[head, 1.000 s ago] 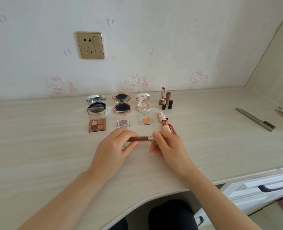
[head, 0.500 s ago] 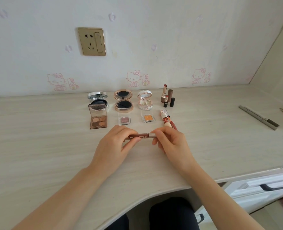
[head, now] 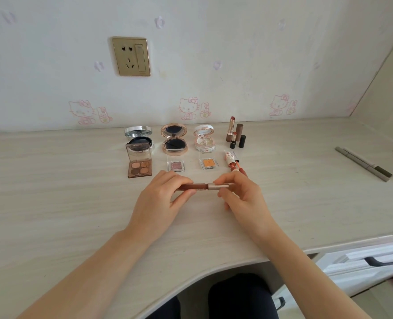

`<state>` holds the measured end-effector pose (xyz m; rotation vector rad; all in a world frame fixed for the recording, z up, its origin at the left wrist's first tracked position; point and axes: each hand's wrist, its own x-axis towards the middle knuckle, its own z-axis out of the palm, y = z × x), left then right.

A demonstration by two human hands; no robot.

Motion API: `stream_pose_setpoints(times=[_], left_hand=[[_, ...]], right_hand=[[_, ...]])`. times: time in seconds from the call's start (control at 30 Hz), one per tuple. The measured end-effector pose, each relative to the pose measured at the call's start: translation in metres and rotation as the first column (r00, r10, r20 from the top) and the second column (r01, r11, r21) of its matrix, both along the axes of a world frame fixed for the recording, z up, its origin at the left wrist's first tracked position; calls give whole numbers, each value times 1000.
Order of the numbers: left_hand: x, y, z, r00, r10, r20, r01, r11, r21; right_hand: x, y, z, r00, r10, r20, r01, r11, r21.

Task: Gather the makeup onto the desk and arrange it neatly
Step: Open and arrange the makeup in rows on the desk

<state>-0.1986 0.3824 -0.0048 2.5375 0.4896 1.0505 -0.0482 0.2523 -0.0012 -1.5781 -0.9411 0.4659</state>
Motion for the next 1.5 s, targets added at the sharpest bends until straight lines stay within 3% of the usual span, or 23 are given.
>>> stream_pose_setpoints(times=[0.13, 0.2, 0.3, 0.4, 0.6, 0.77, 0.93, 1.13, 1.3, 1.43, 1.5], left_hand=[[0, 1, 0, 1000, -4, 13, 4, 1000, -13], [0, 0, 1, 1000, -4, 16, 4, 1000, -10], [-1, -1, 1, 1000, -5, 14, 5, 1000, -5], [-1, 0, 1, 1000, -4, 8, 4, 1000, -14], [-1, -2, 1, 1000, -8, 16, 9, 1000, -29], [-1, -1, 1, 1000, -7, 15, 8, 1000, -25], [-1, -1, 1, 1000, -2, 15, 3, 999, -39], [0, -1, 0, 1000, -2, 4, 2, 999, -36], [0, -1, 0, 1000, -12, 6, 13, 999, -45], [-1, -1, 0, 1000, -8, -16, 7, 1000, -30], [-1, -1, 0, 1000, -8, -21, 8, 999, -32]], right_hand=[[-1, 0, 3, 995, 4, -103, 3, 997, 72], [-4, 1, 4, 991, -30, -131, 33, 999, 26], [-4, 2, 3, 1000, -27, -13, 26, 999, -35], [-1, -1, 3, 1000, 26, 17, -26, 1000, 8], [-5, 1, 7, 974, -34, -225, 54, 995, 85], [-2, -1, 6, 990, -1, -138, 8, 999, 49], [-3, -3, 7, 973, 85, -214, -62, 992, 112], [-2, -1, 3, 996, 71, -54, -69, 997, 39], [-3, 1, 3, 988, 37, -147, -27, 997, 67], [-2, 1, 2, 1000, 6, -8, -5, 999, 31], [-1, 0, 3, 1000, 17, -13, -16, 999, 48]])
